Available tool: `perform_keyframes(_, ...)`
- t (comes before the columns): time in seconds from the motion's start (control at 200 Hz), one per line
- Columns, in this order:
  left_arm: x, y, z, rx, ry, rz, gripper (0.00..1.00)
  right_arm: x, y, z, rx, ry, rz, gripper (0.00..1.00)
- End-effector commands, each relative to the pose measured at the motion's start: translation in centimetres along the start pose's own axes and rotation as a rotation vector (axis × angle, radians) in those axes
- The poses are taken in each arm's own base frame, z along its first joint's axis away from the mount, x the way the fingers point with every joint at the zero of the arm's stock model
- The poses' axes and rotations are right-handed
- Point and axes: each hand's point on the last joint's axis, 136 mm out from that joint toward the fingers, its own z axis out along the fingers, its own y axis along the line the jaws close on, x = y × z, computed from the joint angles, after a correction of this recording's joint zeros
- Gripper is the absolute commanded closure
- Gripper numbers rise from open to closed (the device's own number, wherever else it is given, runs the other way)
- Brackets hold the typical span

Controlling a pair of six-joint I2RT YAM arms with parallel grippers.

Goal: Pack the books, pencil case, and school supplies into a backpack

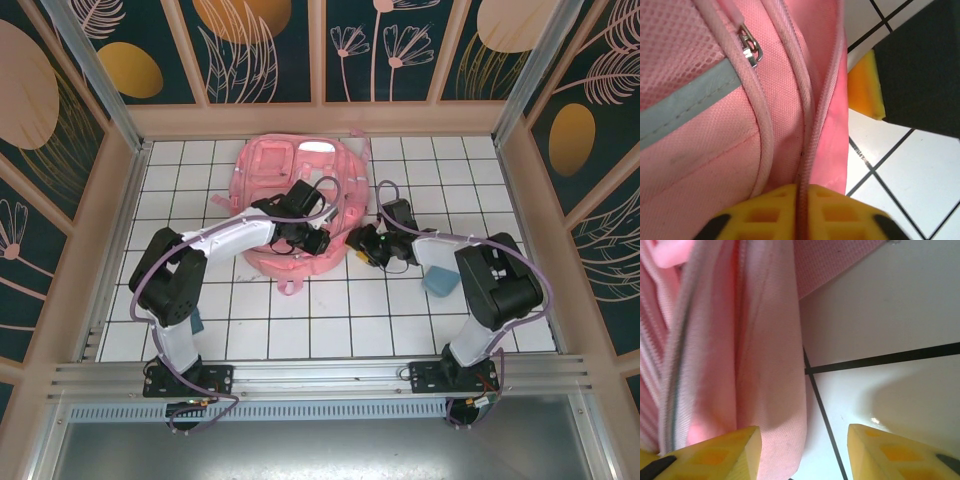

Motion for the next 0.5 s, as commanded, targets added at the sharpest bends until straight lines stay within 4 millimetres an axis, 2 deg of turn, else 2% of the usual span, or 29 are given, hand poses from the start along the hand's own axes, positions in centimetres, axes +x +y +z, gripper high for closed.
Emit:
perform_keyframes(0.0, -1.6, 1.5, -1.5, -0.098, -0.098, 0.003, 0.92, -0.8, 1.1, 0.5, -0.028, -0.005, -0.024, 0.53)
perform_keyframes(0.07, -2.4, 1.6, -2.4, -0.119, -0.147, -0.001, 0.93, -0.7, 1.7, 0.8, -0.044, 0.002, -0.041, 0.54)
perform_keyframes(0.18, -3.2, 1.9, -3.3, -0.142, -0.208, -0.001, 0.96, 0.0, 3.9, 0.8, -0.130, 0.021, -0.097, 0.52)
perform_keyframes(0.195, -3.7, 1.7, -4.4, -0.144, -0.240, 0.001, 0.96, 0.1, 4.1, 0.8, -0.138, 0.022, -0.104, 0.51)
perform_keyframes(0.265, -4.1, 1.9, -5.4, -0.166, -0.287, -0.002, 0.97, 0.5, 5.1, 0.5, -0.173, 0.017, -0.131, 0.49)
perform_keyframes(0.495, -4.4, 3.6, -6.6, -0.265, -0.337, -0.038, 0.96, 0.6, 5.6, 0.1, -0.212, 0.001, -0.119, 0.43)
